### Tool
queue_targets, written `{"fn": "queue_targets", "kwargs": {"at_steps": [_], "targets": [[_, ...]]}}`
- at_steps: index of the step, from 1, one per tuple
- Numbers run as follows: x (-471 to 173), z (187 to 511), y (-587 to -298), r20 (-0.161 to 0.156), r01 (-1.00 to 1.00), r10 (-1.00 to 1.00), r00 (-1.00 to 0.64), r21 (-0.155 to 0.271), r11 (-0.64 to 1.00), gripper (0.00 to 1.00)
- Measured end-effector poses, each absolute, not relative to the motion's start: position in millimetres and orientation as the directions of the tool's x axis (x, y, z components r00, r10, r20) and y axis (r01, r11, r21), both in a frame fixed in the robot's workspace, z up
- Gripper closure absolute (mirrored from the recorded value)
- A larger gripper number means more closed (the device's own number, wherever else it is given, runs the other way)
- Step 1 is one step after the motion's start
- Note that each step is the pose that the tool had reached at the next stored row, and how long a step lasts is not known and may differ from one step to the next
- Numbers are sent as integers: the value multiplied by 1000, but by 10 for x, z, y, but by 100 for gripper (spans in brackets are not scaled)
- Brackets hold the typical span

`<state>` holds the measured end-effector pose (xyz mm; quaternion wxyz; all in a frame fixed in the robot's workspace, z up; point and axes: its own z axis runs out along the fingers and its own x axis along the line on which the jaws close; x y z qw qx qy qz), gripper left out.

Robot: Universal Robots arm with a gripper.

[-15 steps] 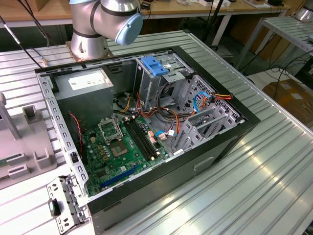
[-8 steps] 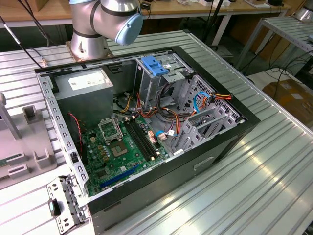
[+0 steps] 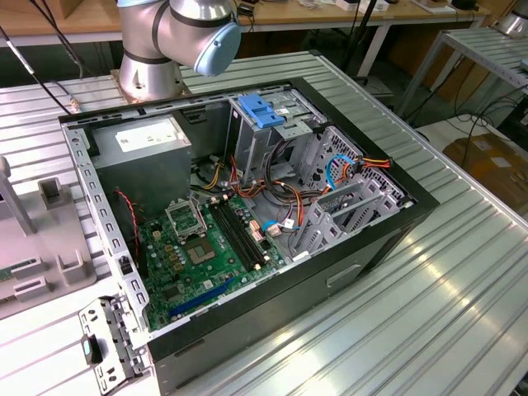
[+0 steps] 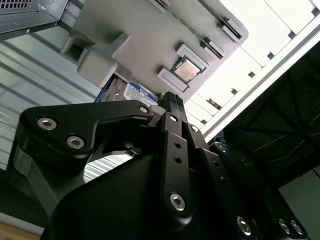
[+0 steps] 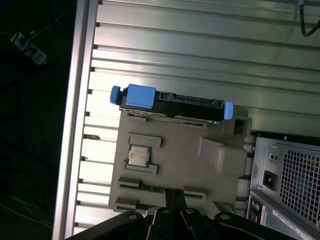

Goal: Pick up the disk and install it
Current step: 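Pick up the disk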

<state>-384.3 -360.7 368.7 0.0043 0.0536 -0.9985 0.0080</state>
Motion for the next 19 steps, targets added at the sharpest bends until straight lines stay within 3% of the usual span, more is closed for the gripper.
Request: {"fn": "queue_targets", "kwargs": {"at_steps": [19], "targets": [[-3843, 3687, -3610, 9, -202, -201, -979, -15, 979, 89]]}}
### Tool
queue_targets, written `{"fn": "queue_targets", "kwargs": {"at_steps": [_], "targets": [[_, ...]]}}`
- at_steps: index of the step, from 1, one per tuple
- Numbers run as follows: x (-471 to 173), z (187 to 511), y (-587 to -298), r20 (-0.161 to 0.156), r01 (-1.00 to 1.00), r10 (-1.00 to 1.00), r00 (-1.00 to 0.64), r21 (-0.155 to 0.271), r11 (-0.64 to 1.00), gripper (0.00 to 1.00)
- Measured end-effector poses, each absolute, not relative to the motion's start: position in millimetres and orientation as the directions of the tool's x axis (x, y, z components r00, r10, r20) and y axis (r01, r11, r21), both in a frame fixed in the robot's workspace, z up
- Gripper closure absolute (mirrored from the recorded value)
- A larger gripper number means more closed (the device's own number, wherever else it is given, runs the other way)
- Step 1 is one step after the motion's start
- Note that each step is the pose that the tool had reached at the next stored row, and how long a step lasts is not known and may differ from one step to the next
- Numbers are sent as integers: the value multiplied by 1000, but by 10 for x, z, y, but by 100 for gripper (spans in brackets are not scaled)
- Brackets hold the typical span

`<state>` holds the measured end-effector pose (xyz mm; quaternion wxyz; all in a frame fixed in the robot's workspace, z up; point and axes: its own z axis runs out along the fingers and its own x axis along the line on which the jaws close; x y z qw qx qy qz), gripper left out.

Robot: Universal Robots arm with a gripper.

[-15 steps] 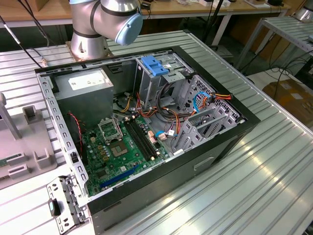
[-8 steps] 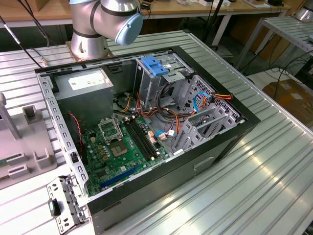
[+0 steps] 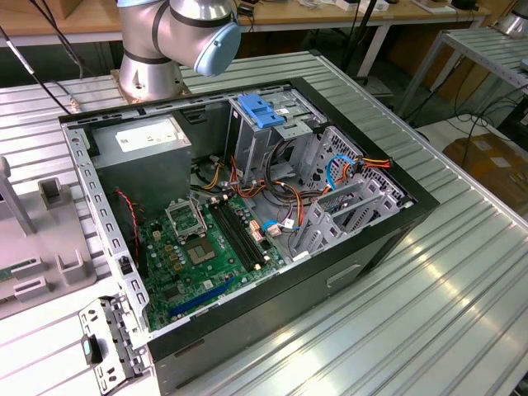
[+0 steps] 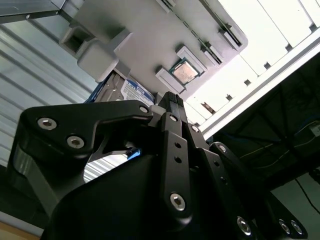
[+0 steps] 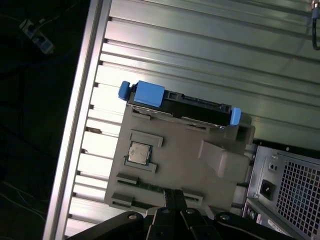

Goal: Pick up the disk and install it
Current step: 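Pick up the disk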

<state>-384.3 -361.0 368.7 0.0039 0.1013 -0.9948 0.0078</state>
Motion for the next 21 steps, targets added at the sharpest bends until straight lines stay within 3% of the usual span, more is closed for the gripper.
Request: {"fn": "queue_targets", "kwargs": {"at_steps": [21], "targets": [[-3843, 3687, -3611, 9, -260, -259, -966, -14, 966, 89]]}}
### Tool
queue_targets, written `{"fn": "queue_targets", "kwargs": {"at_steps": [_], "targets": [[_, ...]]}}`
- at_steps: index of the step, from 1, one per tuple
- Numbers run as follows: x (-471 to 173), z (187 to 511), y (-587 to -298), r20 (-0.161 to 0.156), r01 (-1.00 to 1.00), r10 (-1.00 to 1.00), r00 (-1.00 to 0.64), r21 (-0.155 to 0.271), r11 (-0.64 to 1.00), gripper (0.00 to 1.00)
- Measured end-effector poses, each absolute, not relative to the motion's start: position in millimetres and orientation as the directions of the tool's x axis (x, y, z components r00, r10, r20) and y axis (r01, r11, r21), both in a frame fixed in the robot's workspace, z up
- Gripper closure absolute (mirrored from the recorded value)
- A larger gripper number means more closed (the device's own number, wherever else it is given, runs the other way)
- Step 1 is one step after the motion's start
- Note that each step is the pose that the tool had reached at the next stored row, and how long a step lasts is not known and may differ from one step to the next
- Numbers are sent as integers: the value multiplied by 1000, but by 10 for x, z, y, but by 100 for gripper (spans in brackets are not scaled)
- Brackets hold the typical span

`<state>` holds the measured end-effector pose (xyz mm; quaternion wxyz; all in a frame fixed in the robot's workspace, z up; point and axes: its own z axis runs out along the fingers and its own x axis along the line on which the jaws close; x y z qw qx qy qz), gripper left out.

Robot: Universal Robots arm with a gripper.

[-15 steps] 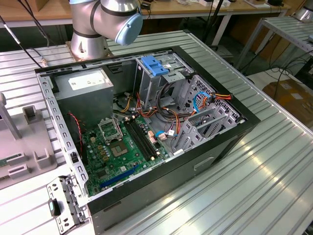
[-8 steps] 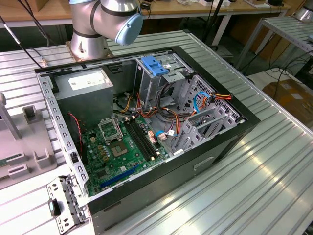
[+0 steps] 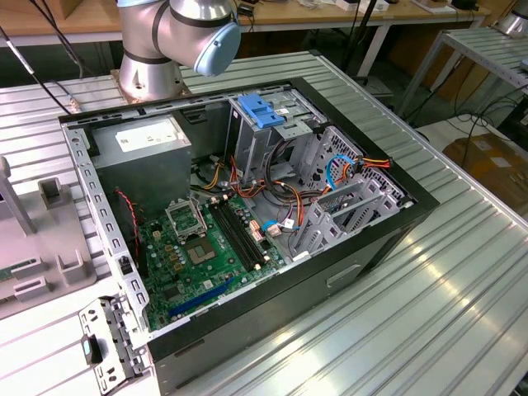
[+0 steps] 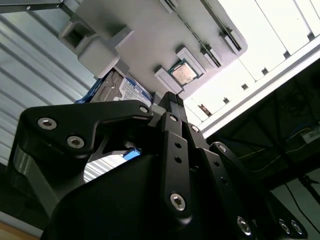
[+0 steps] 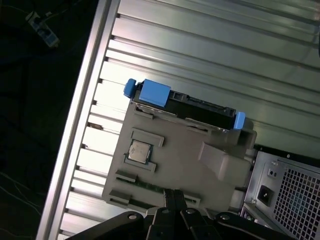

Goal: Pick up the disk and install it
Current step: 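Pick up the disk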

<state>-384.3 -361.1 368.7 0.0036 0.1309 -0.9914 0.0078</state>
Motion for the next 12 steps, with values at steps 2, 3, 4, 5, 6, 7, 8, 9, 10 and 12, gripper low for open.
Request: {"fn": "queue_targets", "kwargs": {"at_steps": [2, 3, 4, 5, 6, 7, 8, 9, 10, 12], "targets": [[-3843, 3687, -3611, 9, -271, -271, -963, -14, 962, 89], [-3843, 3687, -3611, 9, -276, -276, -961, -14, 961, 89], [-3843, 3687, -3611, 9, -285, -284, -959, -14, 959, 89], [-3843, 3687, -3611, 9, -291, -290, -957, -14, 957, 89], [-3843, 3687, -3611, 9, -296, -296, -955, -14, 955, 89], [-3843, 3687, -3611, 9, -304, -304, -953, -14, 953, 89], [-3843, 3687, -3611, 9, -309, -309, -951, -14, 951, 89], [-3843, 3687, -3611, 9, -318, -318, -948, -15, 948, 89], [-3843, 3687, -3611, 9, -325, -325, -946, -14, 946, 89], [-3843, 3687, -3611, 9, -338, -338, -941, -14, 941, 89]]}}
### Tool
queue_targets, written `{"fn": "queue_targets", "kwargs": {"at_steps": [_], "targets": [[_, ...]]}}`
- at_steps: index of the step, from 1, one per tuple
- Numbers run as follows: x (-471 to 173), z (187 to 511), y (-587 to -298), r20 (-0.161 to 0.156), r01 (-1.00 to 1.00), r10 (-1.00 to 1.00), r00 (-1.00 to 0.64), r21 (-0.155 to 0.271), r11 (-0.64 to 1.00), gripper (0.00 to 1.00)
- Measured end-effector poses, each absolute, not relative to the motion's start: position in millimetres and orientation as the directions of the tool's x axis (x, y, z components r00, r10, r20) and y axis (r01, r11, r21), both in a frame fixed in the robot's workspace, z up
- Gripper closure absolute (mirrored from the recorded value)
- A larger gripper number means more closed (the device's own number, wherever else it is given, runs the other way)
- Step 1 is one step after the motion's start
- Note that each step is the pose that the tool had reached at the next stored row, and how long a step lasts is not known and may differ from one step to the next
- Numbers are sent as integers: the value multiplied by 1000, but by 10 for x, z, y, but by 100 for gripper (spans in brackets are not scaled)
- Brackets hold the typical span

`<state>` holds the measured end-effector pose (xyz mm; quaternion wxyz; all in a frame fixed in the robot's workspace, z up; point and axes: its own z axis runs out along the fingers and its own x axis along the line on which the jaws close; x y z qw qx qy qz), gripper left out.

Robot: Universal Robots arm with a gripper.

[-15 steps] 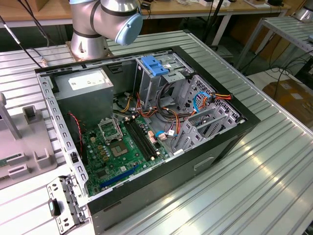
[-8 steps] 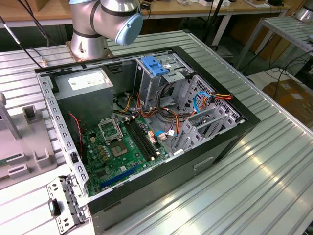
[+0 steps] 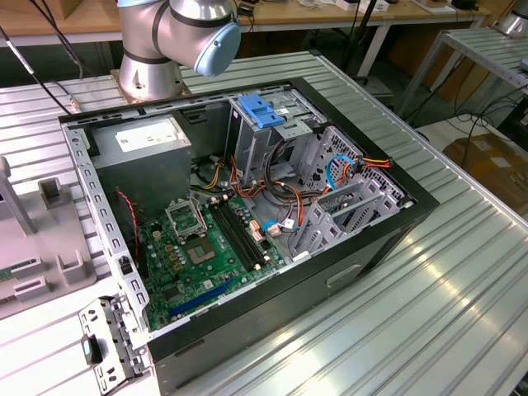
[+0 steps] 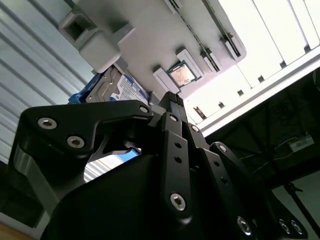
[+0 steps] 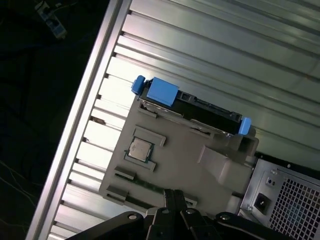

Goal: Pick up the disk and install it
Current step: 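Pick up the disk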

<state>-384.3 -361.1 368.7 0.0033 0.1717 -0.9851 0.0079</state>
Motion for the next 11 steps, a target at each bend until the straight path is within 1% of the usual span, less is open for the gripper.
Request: {"fn": "queue_targets", "kwargs": {"at_steps": [11], "targets": [[-3843, 3687, -3611, 9, -418, -418, -908, -14, 908, 89]]}}
